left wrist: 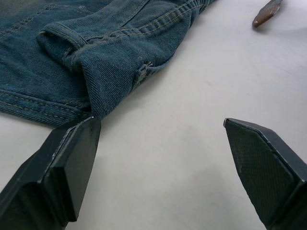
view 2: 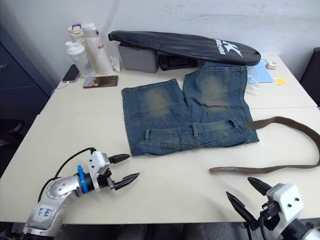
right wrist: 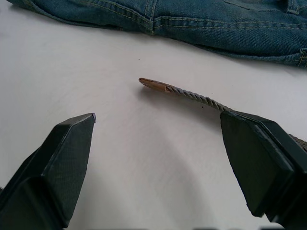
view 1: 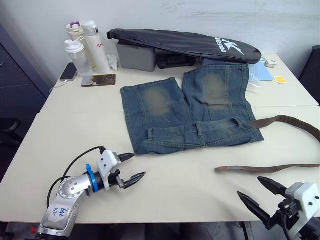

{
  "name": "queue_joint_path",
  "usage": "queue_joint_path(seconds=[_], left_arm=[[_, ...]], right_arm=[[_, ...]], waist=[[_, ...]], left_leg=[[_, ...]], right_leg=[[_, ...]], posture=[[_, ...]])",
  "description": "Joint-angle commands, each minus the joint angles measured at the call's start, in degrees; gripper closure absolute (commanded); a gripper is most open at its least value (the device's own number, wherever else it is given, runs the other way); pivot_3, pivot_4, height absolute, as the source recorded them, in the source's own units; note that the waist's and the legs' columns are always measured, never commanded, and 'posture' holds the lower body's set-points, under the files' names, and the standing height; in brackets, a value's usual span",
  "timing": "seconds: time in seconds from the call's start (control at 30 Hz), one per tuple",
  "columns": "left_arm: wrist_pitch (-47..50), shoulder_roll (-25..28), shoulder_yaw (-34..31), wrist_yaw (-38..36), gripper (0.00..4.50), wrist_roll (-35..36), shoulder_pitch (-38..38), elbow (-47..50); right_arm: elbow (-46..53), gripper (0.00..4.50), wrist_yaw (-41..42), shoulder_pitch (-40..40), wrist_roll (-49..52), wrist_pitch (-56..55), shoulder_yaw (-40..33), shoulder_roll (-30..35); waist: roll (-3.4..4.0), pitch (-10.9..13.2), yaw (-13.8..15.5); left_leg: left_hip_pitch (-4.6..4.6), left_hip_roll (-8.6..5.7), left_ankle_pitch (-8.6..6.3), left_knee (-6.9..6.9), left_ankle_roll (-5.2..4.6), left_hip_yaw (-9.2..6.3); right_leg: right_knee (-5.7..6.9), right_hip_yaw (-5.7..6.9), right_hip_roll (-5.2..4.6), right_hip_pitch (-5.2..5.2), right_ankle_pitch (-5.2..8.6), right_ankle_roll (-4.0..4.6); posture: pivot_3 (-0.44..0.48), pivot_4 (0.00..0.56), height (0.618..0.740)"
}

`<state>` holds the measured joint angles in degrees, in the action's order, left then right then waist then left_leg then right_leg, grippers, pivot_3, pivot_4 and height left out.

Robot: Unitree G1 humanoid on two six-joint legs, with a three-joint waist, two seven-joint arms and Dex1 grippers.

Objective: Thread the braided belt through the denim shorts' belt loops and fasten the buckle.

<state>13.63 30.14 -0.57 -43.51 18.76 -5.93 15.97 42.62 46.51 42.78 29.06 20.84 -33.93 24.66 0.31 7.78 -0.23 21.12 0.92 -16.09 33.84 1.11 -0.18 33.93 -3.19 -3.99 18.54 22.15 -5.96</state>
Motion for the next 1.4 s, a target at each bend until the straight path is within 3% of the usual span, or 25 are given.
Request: queue_joint_path(seconds=[0.03,0.63,0.83,1.03,1.2,1.4], left_arm=[[-0.91,0.42,-0.23,-0.81,0.0,0.24,0.19,0.21],[2.35,0.84,0.41,-9.77,0.0,6.65,5.83,-0.63],[11.05,5.42,5.44,-19.31,0.0,11.73,20.35,3.04],[14.59,8.15,13.94,-21.89,0.0,5.48,32.67,2.3],[13.59,5.95,16.96,-21.1,0.0,2.03,39.33,0.14],[14.27,4.23,18.04,-19.48,0.0,0.45,40.07,0.31]], right_arm=[[1.81,0.05,-1.05,0.24,1.22,-0.37,-0.73,0.91],[4.1,0.05,-4.71,-1.31,3.44,2.13,-1.38,5.16],[5.0,0.05,0.05,-0.08,3.06,6.64,-8.04,15.74],[-0.27,0.05,0.68,-2.29,-7.29,6.66,-10.93,25.67],[-6.91,0.05,-0.1,-9.42,-16.12,2.81,-2.84,31.51],[-16.34,0.05,-0.52,-15.6,-24.56,-3.1,8.56,33.23]], waist=[[0.0,0.0,0.0],[-0.01,0.01,-0.01],[0.02,0.04,0.3],[-0.02,0.03,-0.01],[-0.18,0.18,0.07],[-0.12,0.2,0.21]], left_leg=[[0.0,0.0,0.0,0.0,0.0,0.0],[-0.02,-0.01,-0.01,0.0,-0.02,0.0],[0.02,-0.07,0.01,0.1,-0.04,-0.03],[0.04,-0.17,-0.01,0.21,-0.12,0.2],[-0.01,-0.06,0.02,0.41,-0.15,0.17],[0.04,-0.05,0.06,0.55,-0.13,0.15]], right_leg=[[0.0,0.0,0.0,0.0,0.0,0.0],[0.01,0.06,-0.01,0.02,-0.09,-0.17],[0.03,0.1,-0.01,0.0,-0.13,-0.24],[0.0,-0.1,0.19,-0.14,-0.28,-0.54],[0.07,-0.26,0.94,-0.04,-0.34,-0.66],[0.17,-0.36,0.98,-0.05,-0.4,-0.77]], posture=[[0.0,0.15,0.74],[0.0,0.15,0.74],[0.0,0.15,0.74],[0.0,0.15,0.74],[0.0,0.15,0.74],[0.0,0.15,0.74]])
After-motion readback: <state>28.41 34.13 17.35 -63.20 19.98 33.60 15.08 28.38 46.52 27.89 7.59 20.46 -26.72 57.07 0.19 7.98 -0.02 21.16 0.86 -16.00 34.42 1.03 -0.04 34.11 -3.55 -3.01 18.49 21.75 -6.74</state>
